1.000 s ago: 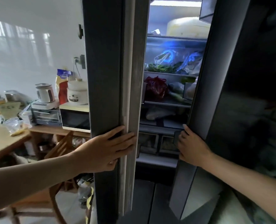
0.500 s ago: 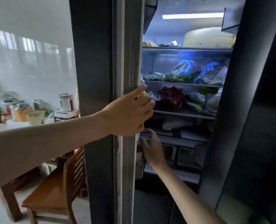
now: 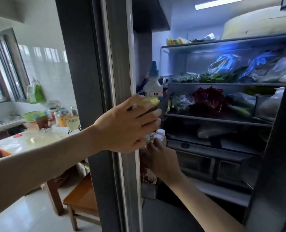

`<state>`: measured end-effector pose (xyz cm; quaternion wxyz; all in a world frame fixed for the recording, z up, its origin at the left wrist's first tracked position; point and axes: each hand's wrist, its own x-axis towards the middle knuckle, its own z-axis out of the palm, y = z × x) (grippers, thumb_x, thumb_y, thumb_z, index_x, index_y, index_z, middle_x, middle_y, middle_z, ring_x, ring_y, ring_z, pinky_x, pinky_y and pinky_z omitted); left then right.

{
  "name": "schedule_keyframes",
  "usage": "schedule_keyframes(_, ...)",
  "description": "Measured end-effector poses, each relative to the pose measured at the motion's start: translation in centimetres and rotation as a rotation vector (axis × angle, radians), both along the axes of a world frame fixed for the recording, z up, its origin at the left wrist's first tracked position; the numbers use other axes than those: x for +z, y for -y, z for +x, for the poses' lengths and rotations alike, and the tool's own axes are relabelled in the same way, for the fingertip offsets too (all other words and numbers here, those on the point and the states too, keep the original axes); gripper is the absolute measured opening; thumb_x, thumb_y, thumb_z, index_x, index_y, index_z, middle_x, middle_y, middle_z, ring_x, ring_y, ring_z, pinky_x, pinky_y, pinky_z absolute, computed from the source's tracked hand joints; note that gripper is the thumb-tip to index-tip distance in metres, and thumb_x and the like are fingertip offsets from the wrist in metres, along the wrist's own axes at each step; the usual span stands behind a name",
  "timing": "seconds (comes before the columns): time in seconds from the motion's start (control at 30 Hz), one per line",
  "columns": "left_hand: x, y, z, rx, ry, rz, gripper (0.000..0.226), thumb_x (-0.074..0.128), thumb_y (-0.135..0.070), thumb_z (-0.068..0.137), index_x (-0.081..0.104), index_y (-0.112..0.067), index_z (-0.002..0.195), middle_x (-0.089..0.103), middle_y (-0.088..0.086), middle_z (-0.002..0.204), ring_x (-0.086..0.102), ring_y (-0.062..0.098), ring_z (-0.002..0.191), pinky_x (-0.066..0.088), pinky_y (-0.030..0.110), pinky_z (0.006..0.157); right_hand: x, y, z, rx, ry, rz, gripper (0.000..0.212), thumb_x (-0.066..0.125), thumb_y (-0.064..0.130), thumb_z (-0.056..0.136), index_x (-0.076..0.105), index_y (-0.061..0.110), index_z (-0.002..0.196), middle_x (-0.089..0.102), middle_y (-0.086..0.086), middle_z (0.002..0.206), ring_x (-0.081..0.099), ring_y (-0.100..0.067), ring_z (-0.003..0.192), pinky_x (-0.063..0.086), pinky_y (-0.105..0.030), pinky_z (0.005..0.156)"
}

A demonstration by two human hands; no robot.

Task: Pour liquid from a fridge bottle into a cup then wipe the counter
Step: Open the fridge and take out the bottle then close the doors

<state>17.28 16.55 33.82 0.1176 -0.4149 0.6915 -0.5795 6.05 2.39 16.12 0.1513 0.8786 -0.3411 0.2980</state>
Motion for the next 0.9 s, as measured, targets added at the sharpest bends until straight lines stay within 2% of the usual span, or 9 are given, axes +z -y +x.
schedule_keyframes(0.07,0.0,-0.2,0.5,0.005,0.000,-0.009,0.052,0.028,-0.040,0.096,0.054,-0.017,0.134,0.052,0.007,0.146,0.046,0.032,0.138,0.021,0.053,0.117,0.2,-0.1,0.4,-0.023,-0.089,0.021,0.050,0.029,0.052,0.098,0.057,0.028,0.132,0.063,0.005,0.114,0.065,-0.020,0.081,0.034,-0.026,0.048)
schedule_keyframes(0.17,0.1,-0.4,1.0,-0.016,0.004,-0.027,0.050,0.030,-0.038,0.095,0.055,-0.017,0.132,0.054,0.006,0.145,0.047,0.031,0.137,0.023,0.052,0.116,0.9,-0.5,0.2,0.046,-0.053,0.142,0.057,0.020,0.058,0.091,0.051,0.030,0.130,0.059,0.006,0.109,0.064,-0.024,0.088,0.029,-0.028,0.053)
schedule_keyframes(0.23,0.1,-0.4,1.4,-0.029,0.000,-0.032,0.049,0.032,-0.037,0.094,0.055,-0.017,0.132,0.053,0.006,0.145,0.047,0.031,0.137,0.025,0.052,0.116,1.5,-1.1,-0.3,0.108,0.052,0.287,0.044,0.035,0.053,0.094,0.051,0.025,0.123,0.061,0.002,0.111,0.065,-0.028,0.093,0.040,-0.033,0.061)
schedule_keyframes(0.3,0.1,-0.3,1.6,-0.040,-0.005,-0.030,0.048,0.036,-0.038,0.093,0.055,-0.017,0.132,0.053,0.007,0.145,0.048,0.031,0.136,0.027,0.052,0.115,1.8,-1.9,-0.8,0.141,0.085,0.355,0.039,0.048,0.050,0.096,0.052,0.020,0.121,0.060,-0.001,0.115,0.065,-0.032,0.097,0.043,-0.036,0.069)
schedule_keyframes(0.43,-0.1,-0.4,1.8,-0.047,-0.015,-0.040,0.049,0.033,-0.038,0.095,0.055,-0.017,0.132,0.053,0.007,0.145,0.049,0.031,0.135,0.026,0.051,0.115,2.1,-3.3,-0.8,0.128,0.040,0.339,0.040,0.048,0.049,0.098,0.049,0.022,0.127,0.053,0.000,0.114,0.063,-0.029,0.094,0.040,-0.034,0.064)
schedule_keyframes(0.57,-0.2,-0.4,1.9,-0.051,-0.007,-0.045,0.049,0.034,-0.040,0.094,0.055,-0.017,0.132,0.053,0.006,0.145,0.048,0.030,0.136,0.023,0.050,0.116,2.4,-2.9,-1.0,0.143,0.105,0.404,0.030,0.050,0.052,0.094,0.047,0.026,0.109,0.058,0.004,0.103,0.066,-0.026,0.087,0.045,-0.035,0.064)
schedule_keyframes(0.7,-0.2,-0.3,1.8,-0.058,-0.019,-0.034,0.048,0.034,-0.040,0.096,0.055,-0.017,0.131,0.053,0.006,0.144,0.047,0.031,0.135,0.024,0.051,0.116,4.3,-3.3,-2.2,0.187,0.317,0.414,0.026,0.052,0.051,0.094,0.051,0.031,0.111,0.067,0.011,0.097,0.067,-0.017,0.084,0.054,-0.039,0.068)
schedule_keyframes(0.8,-0.2,-0.3,1.9,-0.060,-0.044,-0.003,0.050,0.027,-0.038,0.097,0.053,-0.015,0.132,0.052,0.008,0.145,0.046,0.032,0.136,0.024,0.052,0.116,6.2,-3.6,-3.5,0.197,0.550,0.531,0.034,0.055,0.061,0.082,0.060,0.031,0.095,0.070,0.009,0.086,0.068,-0.010,0.077,0.059,-0.046,0.068)
schedule_keyframes(0.9,-0.2,-0.3,2.0,-0.076,-0.049,0.007,0.049,0.032,-0.039,0.096,0.051,-0.013,0.133,0.050,0.009,0.145,0.046,0.033,0.135,0.027,0.053,0.116,7.7,-4.2,-5.3,0.192,0.596,0.507,0.022,0.067,0.053,0.079,0.064,0.032,0.085,0.069,0.011,0.076,0.066,-0.004,0.069,0.059,-0.042,0.063)
